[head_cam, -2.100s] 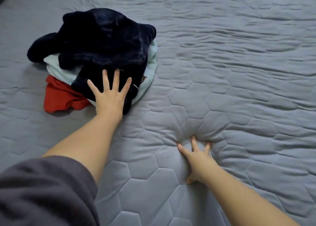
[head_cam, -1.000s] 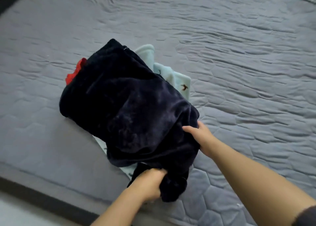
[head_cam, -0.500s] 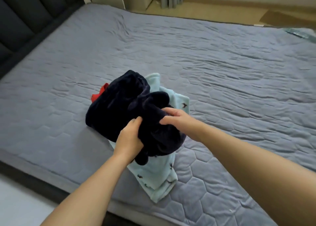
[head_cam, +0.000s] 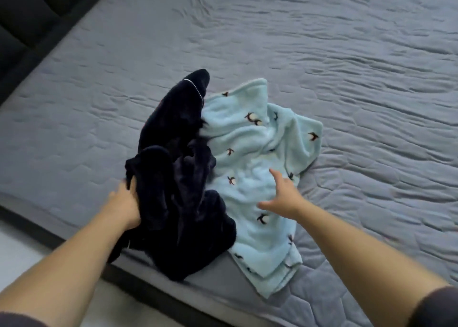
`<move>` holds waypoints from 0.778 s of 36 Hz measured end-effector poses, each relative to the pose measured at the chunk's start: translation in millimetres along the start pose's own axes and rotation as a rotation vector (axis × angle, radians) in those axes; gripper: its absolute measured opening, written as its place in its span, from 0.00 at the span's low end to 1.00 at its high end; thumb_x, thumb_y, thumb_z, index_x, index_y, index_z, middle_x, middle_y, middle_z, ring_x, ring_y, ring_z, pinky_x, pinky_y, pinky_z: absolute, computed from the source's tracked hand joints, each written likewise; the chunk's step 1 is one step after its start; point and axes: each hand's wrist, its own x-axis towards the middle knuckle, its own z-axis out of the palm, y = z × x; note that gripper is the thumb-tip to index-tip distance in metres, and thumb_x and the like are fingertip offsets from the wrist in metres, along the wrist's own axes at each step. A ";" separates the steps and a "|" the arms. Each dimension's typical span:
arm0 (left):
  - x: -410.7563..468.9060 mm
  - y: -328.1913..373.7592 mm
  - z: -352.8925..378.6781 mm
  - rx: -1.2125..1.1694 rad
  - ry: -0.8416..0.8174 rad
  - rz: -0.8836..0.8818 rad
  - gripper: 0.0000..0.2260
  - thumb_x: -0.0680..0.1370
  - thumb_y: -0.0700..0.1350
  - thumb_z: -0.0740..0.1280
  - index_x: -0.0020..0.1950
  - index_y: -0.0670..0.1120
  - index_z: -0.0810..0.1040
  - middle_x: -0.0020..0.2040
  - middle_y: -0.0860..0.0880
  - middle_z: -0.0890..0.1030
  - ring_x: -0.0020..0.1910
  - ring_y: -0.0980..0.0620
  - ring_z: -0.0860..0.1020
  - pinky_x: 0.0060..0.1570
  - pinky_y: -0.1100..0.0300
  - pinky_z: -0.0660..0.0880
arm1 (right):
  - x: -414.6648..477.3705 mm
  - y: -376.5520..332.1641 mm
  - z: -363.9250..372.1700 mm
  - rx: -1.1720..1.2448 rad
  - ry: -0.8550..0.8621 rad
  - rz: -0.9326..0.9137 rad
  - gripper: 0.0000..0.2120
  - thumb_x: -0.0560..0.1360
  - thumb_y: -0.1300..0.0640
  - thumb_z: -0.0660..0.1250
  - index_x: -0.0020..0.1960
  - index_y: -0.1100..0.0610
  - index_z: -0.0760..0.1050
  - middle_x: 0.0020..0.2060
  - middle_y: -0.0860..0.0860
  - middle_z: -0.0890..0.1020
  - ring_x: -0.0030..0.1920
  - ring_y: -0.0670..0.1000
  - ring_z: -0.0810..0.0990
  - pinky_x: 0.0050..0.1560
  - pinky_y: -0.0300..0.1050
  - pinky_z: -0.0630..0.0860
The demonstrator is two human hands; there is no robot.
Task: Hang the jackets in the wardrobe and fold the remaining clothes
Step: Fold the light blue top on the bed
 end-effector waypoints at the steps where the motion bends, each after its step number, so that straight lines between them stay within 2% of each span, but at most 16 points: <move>1: 1.5 4.9 10.6 0.022 -0.003 0.107 0.39 0.75 0.44 0.66 0.78 0.44 0.44 0.76 0.39 0.48 0.69 0.35 0.64 0.62 0.47 0.69 | 3.0 1.7 11.0 -0.007 -0.049 0.010 0.50 0.69 0.50 0.75 0.78 0.46 0.43 0.74 0.57 0.55 0.70 0.57 0.64 0.59 0.43 0.69; 3: 0.8 15.0 26.1 0.144 0.116 0.291 0.46 0.71 0.48 0.71 0.78 0.46 0.43 0.78 0.41 0.43 0.73 0.37 0.58 0.63 0.45 0.68 | 6.1 3.0 30.2 -0.095 -0.117 0.030 0.53 0.69 0.52 0.75 0.77 0.42 0.39 0.77 0.57 0.45 0.71 0.59 0.65 0.59 0.45 0.71; 5: -4.3 28.6 34.1 0.314 0.277 0.444 0.50 0.64 0.49 0.77 0.78 0.42 0.52 0.78 0.39 0.51 0.74 0.36 0.57 0.66 0.37 0.64 | 8.6 3.6 45.2 -0.297 -0.121 0.036 0.52 0.70 0.56 0.73 0.76 0.39 0.37 0.76 0.58 0.40 0.68 0.62 0.66 0.59 0.49 0.73; 6: -5.7 33.7 36.2 0.367 0.346 0.529 0.51 0.60 0.49 0.80 0.77 0.41 0.57 0.76 0.38 0.57 0.73 0.35 0.60 0.64 0.34 0.64 | 10.0 3.9 50.9 -0.395 -0.099 0.033 0.50 0.72 0.59 0.71 0.76 0.38 0.38 0.76 0.60 0.41 0.66 0.63 0.67 0.57 0.49 0.73; 7: -6.8 39.0 39.2 0.401 0.387 0.624 0.53 0.56 0.49 0.81 0.76 0.40 0.60 0.75 0.38 0.61 0.72 0.34 0.62 0.62 0.31 0.65 | 11.6 4.6 54.9 -0.463 -0.061 0.024 0.46 0.73 0.62 0.68 0.76 0.39 0.40 0.74 0.61 0.46 0.63 0.63 0.69 0.55 0.50 0.73; 9: -7.1 48.1 47.9 0.427 0.390 0.794 0.54 0.55 0.49 0.81 0.76 0.46 0.57 0.76 0.39 0.60 0.71 0.33 0.63 0.59 0.29 0.67 | 15.9 6.1 58.6 -0.469 0.043 -0.014 0.34 0.75 0.64 0.61 0.74 0.44 0.53 0.66 0.61 0.59 0.53 0.61 0.72 0.49 0.49 0.71; 10: -6.5 53.8 51.5 0.424 0.378 0.865 0.52 0.59 0.46 0.79 0.77 0.50 0.54 0.77 0.40 0.55 0.72 0.33 0.62 0.59 0.30 0.67 | 18.3 7.0 58.2 -0.433 0.088 -0.033 0.28 0.75 0.64 0.59 0.71 0.47 0.59 0.60 0.59 0.64 0.49 0.59 0.72 0.46 0.48 0.70; 12: -2.0 64.7 59.1 0.445 0.346 0.943 0.47 0.70 0.40 0.71 0.77 0.60 0.43 0.79 0.44 0.43 0.71 0.34 0.60 0.59 0.37 0.69 | 21.4 7.9 54.7 -0.407 0.121 -0.060 0.18 0.76 0.62 0.58 0.65 0.51 0.66 0.54 0.58 0.70 0.47 0.59 0.73 0.45 0.46 0.68; 13: 2.0 68.0 61.6 0.512 0.301 0.927 0.44 0.74 0.38 0.66 0.76 0.61 0.40 0.78 0.45 0.39 0.70 0.35 0.58 0.59 0.40 0.68 | 21.6 7.5 52.0 -0.416 0.121 -0.069 0.16 0.76 0.62 0.58 0.63 0.52 0.67 0.53 0.58 0.72 0.49 0.59 0.75 0.45 0.45 0.67; 14: 6.0 69.6 62.2 0.585 0.237 0.884 0.40 0.76 0.38 0.64 0.75 0.61 0.41 0.78 0.46 0.40 0.69 0.36 0.58 0.58 0.42 0.67 | 21.3 5.8 48.4 -0.434 0.119 -0.083 0.15 0.75 0.61 0.60 0.61 0.52 0.69 0.52 0.58 0.73 0.50 0.60 0.76 0.44 0.45 0.67; 18: 8.9 73.0 50.5 0.709 0.095 0.610 0.26 0.76 0.41 0.67 0.72 0.52 0.63 0.76 0.47 0.53 0.66 0.38 0.64 0.55 0.47 0.70 | 11.9 -4.5 24.0 -0.481 0.093 -0.149 0.16 0.72 0.60 0.61 0.59 0.52 0.71 0.51 0.57 0.76 0.52 0.61 0.77 0.47 0.48 0.71; 20: 1.5 73.6 41.9 0.751 -0.016 0.402 0.22 0.79 0.44 0.63 0.73 0.50 0.65 0.74 0.47 0.57 0.66 0.38 0.64 0.56 0.47 0.70 | 3.5 -10.5 6.1 -0.484 0.110 -0.165 0.15 0.71 0.60 0.61 0.57 0.52 0.72 0.51 0.56 0.76 0.52 0.60 0.76 0.47 0.47 0.70; 23: -15.2 75.9 32.3 0.774 -0.208 0.175 0.25 0.79 0.48 0.63 0.75 0.49 0.61 0.75 0.46 0.57 0.69 0.37 0.61 0.62 0.41 0.68 | -8.2 -20.6 -24.7 -0.476 0.167 -0.200 0.14 0.70 0.61 0.61 0.55 0.53 0.73 0.50 0.55 0.76 0.51 0.60 0.76 0.44 0.45 0.67; 26: -38.6 88.7 21.2 0.735 -0.271 0.189 0.30 0.77 0.50 0.66 0.76 0.51 0.57 0.77 0.44 0.52 0.72 0.38 0.58 0.64 0.38 0.66 | -26.1 -34.5 -58.1 -0.369 0.223 -0.245 0.14 0.68 0.62 0.61 0.52 0.54 0.76 0.47 0.55 0.78 0.49 0.60 0.76 0.41 0.44 0.64; 28: -57.3 104.5 12.4 0.658 -0.238 0.232 0.32 0.76 0.47 0.67 0.76 0.51 0.56 0.77 0.44 0.53 0.72 0.40 0.59 0.65 0.40 0.65 | -41.8 -47.1 -80.8 -0.285 0.272 -0.268 0.14 0.67 0.63 0.61 0.50 0.54 0.77 0.43 0.54 0.78 0.47 0.58 0.76 0.40 0.43 0.65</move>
